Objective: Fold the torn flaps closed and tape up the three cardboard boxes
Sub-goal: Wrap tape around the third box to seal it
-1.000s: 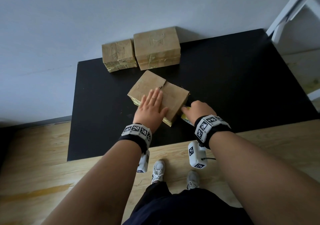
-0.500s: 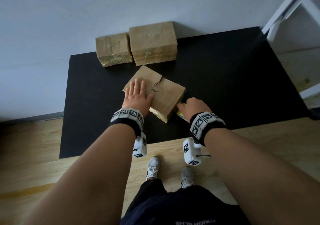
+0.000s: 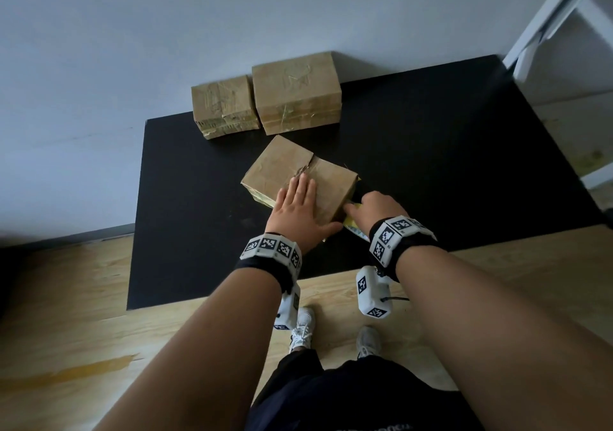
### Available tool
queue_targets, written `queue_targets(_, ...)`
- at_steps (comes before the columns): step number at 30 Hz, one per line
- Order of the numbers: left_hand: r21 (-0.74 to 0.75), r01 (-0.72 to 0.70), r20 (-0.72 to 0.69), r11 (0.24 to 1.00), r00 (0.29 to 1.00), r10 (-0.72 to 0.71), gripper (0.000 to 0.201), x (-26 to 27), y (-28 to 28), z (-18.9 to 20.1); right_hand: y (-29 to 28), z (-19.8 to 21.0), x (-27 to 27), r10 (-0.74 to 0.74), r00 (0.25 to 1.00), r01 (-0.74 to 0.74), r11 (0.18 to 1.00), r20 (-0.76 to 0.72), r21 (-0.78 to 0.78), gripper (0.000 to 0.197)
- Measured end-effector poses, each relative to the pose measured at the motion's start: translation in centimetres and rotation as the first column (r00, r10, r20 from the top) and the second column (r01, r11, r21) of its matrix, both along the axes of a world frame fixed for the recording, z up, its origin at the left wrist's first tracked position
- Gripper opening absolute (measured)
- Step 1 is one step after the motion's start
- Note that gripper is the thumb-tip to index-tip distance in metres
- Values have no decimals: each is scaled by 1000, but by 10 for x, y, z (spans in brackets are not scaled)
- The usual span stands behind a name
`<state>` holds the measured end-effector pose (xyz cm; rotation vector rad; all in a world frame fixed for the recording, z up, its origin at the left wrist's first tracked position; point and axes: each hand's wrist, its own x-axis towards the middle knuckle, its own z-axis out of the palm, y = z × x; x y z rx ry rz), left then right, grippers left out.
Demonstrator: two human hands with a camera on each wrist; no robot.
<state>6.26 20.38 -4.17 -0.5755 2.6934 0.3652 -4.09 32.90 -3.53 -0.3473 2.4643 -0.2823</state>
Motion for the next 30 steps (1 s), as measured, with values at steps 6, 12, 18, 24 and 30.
queue_targets(6, -98, 10, -16, 995, 1000, -12, 98, -3, 6, -1, 3, 3, -3, 35, 999, -36, 999, -6, -35, 41)
queue_targets(12, -46, 4, -50, 999, 999, -6, 83, -8, -7, 16, -6, 22, -14, 56, 998, -53, 994, 27, -98, 48)
queue_targets(18, 81, -142, -188, 987, 970, 155, 68, -10, -40, 41, -38, 68, -23, 114, 990, -133, 950, -82, -283, 47)
queue_targets(24, 155, -233, -261, 960, 928, 267, 59, -4, -72, 60, -60, 88, -27, 121, 985, -166, 848, -121, -503, 47)
queue_targets(30, 164, -192, -222, 968, 949, 225, 57, -9, -80, 57, -66, 81, -29, 89, 992, -123, 874, -93, -471, 44)
